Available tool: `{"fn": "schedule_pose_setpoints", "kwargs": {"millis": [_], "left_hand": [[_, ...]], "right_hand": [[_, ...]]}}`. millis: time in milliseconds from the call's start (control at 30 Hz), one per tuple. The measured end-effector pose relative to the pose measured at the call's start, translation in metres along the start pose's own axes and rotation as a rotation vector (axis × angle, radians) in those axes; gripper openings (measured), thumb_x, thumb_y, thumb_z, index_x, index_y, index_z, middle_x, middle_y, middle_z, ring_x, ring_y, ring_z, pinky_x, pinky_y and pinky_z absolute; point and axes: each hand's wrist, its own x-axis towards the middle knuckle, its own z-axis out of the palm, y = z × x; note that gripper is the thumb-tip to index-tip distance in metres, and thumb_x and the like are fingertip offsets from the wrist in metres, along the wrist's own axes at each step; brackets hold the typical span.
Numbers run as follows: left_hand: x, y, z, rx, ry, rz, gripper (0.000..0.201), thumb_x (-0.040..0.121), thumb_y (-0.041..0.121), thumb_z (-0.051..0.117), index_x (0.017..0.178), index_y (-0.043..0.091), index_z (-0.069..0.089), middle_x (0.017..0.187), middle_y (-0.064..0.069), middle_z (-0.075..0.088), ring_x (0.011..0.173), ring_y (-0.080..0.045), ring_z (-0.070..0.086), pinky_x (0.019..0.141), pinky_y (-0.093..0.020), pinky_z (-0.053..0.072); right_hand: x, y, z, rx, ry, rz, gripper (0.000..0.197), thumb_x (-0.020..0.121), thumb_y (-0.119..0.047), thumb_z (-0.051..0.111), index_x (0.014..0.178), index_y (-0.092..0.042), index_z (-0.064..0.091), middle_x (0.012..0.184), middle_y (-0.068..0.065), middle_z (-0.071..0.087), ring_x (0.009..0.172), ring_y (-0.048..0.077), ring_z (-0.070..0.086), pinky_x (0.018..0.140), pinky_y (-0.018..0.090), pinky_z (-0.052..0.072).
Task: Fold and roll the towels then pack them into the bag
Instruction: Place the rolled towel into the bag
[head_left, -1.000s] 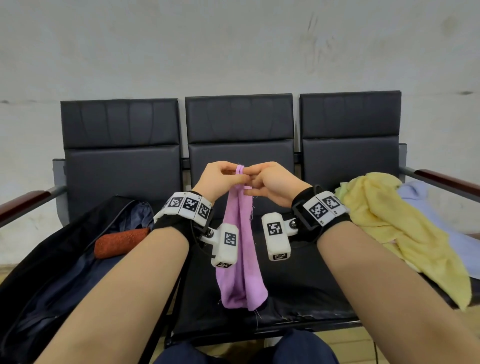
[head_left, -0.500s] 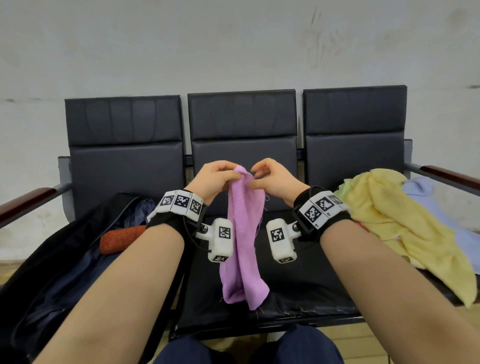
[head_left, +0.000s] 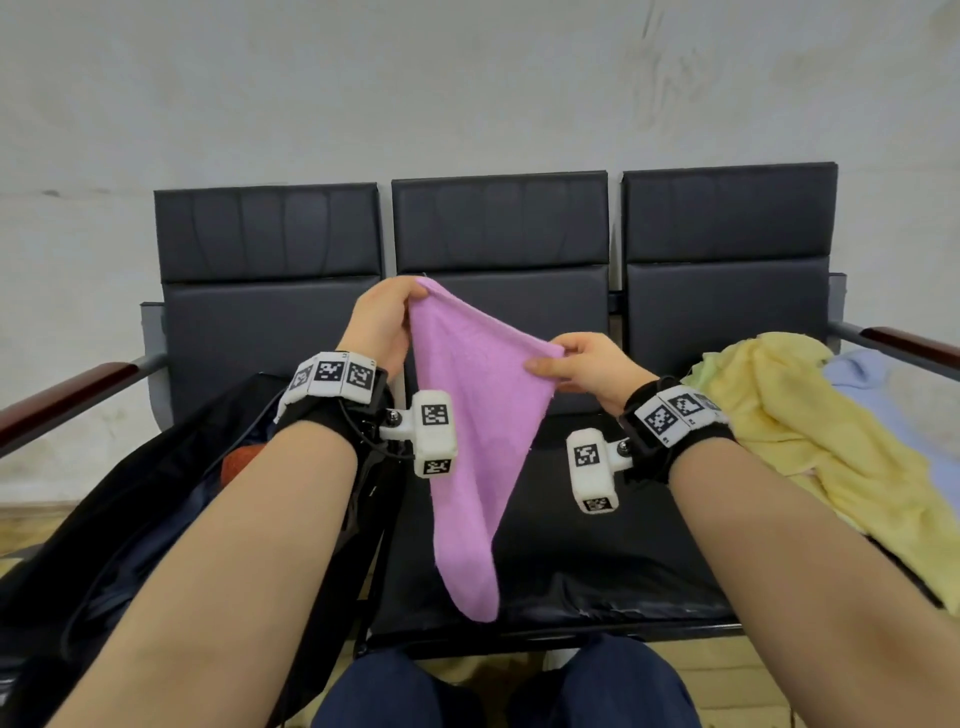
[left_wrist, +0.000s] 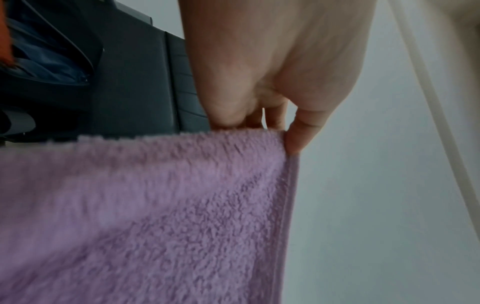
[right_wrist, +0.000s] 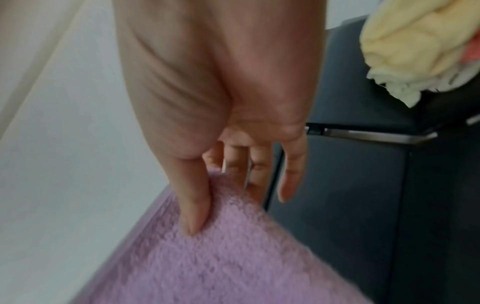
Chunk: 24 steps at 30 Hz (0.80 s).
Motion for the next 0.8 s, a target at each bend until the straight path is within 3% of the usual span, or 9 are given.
{"fn": "schedule_pose_setpoints", "kwargs": {"millis": [167, 267, 433, 567, 800], "left_hand": [[-0.008, 0.005, -0.005, 0.127, 0.067, 0.109, 0.017, 0.084, 0.004, 0.052, 0.081, 0.014, 0.065, 0.076, -0.002, 0.059, 0.069, -0.012, 0.049, 0.060, -0.024, 0.038], [-0.016, 0.013, -0.004, 0.174, 0.056, 0.143, 0.016, 0.085, 0.003, 0.053, 0.082, 0.014, 0.064, 0.074, -0.001, 0.056, 0.066, -0.011, 0.047, 0.061, -0.022, 0.039], [-0.036, 0.032, 0.003, 0.154, 0.039, 0.121, 0.014, 0.076, -0.001, 0.057, 0.070, 0.011, 0.064, 0.069, -0.006, 0.051, 0.061, -0.016, 0.044, 0.060, -0.028, 0.040], [-0.055, 0.044, 0.013, 0.127, -0.005, 0.070, 0.006, 0.070, 0.004, 0.058, 0.070, 0.011, 0.057, 0.062, -0.002, 0.042, 0.054, -0.015, 0.036, 0.054, -0.027, 0.031], [-0.058, 0.055, 0.020, 0.096, -0.004, 0.045, 0.010, 0.076, 0.003, 0.055, 0.071, 0.011, 0.055, 0.062, 0.001, 0.042, 0.053, -0.011, 0.037, 0.052, -0.023, 0.035]], "right_hand": [[-0.009, -0.040, -0.007, 0.316, 0.208, -0.166, 0.009, 0.084, -0.003, 0.068, 0.083, -0.010, 0.064, 0.081, 0.002, 0.065, 0.073, 0.013, 0.063, 0.064, 0.023, 0.052], [-0.018, -0.060, -0.012, 0.294, 0.202, -0.177, 0.009, 0.087, -0.007, 0.064, 0.080, -0.013, 0.063, 0.076, -0.001, 0.063, 0.068, 0.011, 0.061, 0.061, 0.023, 0.048], [-0.042, -0.070, -0.024, 0.258, 0.219, -0.158, 0.013, 0.082, -0.006, 0.066, 0.076, -0.013, 0.057, 0.073, 0.002, 0.058, 0.064, 0.015, 0.055, 0.056, 0.025, 0.040], [-0.066, -0.085, -0.039, 0.285, 0.279, -0.169, 0.039, 0.075, 0.000, 0.066, 0.056, -0.019, 0.039, 0.058, -0.002, 0.041, 0.053, 0.013, 0.041, 0.050, 0.024, 0.028], [-0.077, -0.099, -0.049, 0.258, 0.300, -0.150, 0.042, 0.075, 0.001, 0.066, 0.057, -0.020, 0.035, 0.061, 0.000, 0.041, 0.054, 0.014, 0.042, 0.046, 0.023, 0.029]]}}
